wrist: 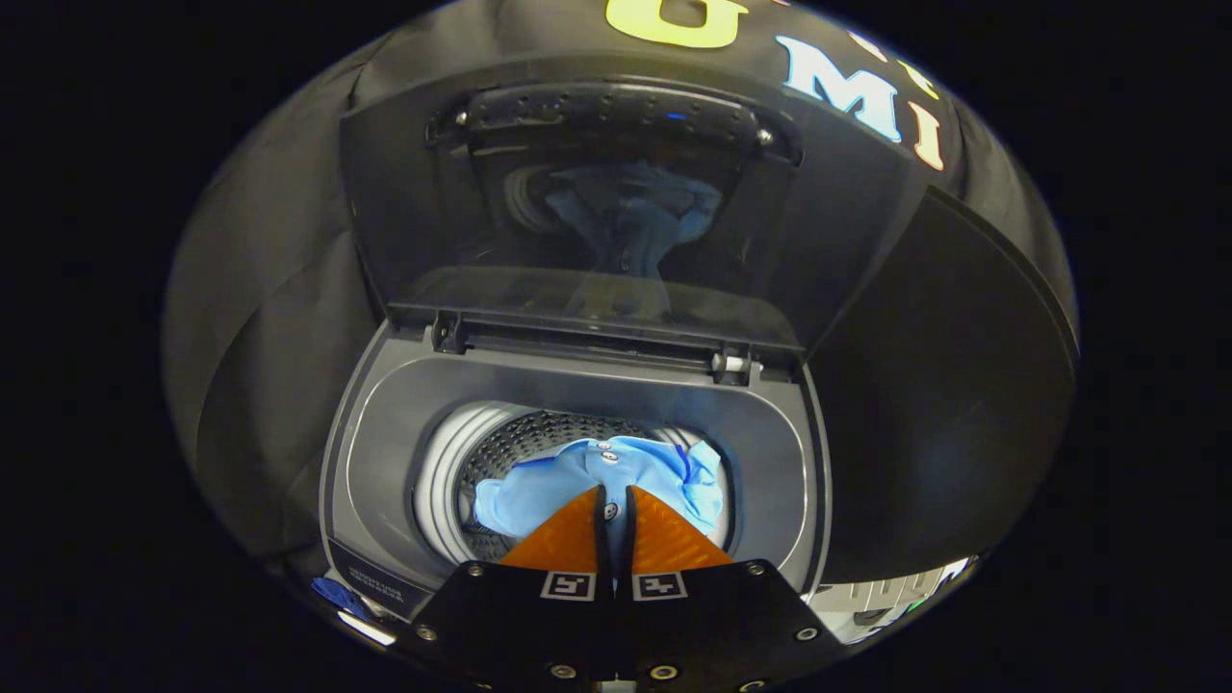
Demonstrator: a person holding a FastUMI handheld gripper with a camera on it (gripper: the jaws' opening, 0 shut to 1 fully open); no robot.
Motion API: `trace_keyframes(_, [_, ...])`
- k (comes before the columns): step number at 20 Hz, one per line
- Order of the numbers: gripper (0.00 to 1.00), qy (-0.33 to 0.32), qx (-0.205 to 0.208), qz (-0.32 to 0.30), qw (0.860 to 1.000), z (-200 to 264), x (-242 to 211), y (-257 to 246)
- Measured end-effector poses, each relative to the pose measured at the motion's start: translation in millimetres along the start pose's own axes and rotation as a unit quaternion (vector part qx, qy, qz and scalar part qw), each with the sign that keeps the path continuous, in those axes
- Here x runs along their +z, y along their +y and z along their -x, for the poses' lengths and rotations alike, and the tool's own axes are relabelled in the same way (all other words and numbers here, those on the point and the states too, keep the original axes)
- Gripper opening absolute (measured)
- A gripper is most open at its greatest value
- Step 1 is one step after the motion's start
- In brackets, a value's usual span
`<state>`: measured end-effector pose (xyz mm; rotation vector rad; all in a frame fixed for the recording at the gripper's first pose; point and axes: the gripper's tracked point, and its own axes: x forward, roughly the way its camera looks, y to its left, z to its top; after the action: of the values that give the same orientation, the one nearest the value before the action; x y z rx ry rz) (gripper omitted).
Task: Put the clothes into the washing machine and then close the washing machine lid.
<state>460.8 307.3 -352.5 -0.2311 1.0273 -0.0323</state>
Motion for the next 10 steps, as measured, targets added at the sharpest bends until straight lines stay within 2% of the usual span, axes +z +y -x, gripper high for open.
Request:
trace_keyframes(7, [0.0, 0.037, 0.013, 0.009, 0.999, -17, -17, 7])
trace_keyframes(10, [0.01, 0.051, 0.006, 0.027, 0.998, -20, -22, 3])
